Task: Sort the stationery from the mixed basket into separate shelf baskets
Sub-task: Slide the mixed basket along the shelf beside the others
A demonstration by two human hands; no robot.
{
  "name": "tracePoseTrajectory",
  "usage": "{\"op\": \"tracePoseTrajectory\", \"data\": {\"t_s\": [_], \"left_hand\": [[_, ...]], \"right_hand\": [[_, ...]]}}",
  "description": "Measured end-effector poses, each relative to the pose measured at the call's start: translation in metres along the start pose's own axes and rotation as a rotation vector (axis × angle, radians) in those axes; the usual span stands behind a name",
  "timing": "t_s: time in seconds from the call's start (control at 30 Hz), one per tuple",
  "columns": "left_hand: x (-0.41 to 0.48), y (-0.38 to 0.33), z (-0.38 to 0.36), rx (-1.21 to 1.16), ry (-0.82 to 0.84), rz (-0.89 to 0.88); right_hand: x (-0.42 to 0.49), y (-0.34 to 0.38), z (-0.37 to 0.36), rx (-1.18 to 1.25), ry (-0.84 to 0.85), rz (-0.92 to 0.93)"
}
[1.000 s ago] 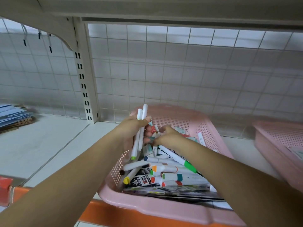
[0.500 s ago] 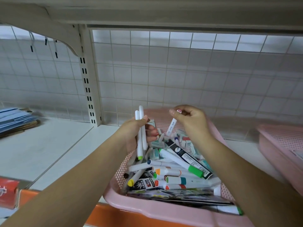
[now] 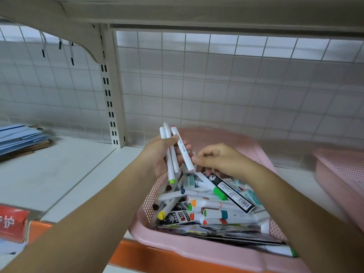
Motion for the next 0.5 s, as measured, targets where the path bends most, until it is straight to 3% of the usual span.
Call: {"op": "tracePoseTrajectory", "data": {"t_s": [0.1,0.2,0.33,0.5], "left_hand": [[-0.002,-0.001,-0.001,0.015,0.02,-0.015],[-0.003,-0.001,-0.002,0.017,0.035,-0.047],[0.001,0.003,-0.003,0.072,0.039,-0.023],[0.007,0.009,0.0,0.118,0.06,0.043]], "right_hand": [[0.004,-0.009,0.008,0.024,-0.074,-0.09],[0.006,-0.014,0.005,-0.206,-0.163,-0.133],[0.007,-0.017,-0.005,-0.561,0.023,-0.31],[0.007,-0.011,-0.004,-0.528,-0.088,-0.296]]}}
Point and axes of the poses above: each hand's wrist, its own x-axis towards the middle knuckle, its own z-axis out of the back of the hand, y = z × x, the point moved 2 cm from there along x, towards the middle knuckle, and after that the axes turned 9 degrees about x, right-handed, at the moved point
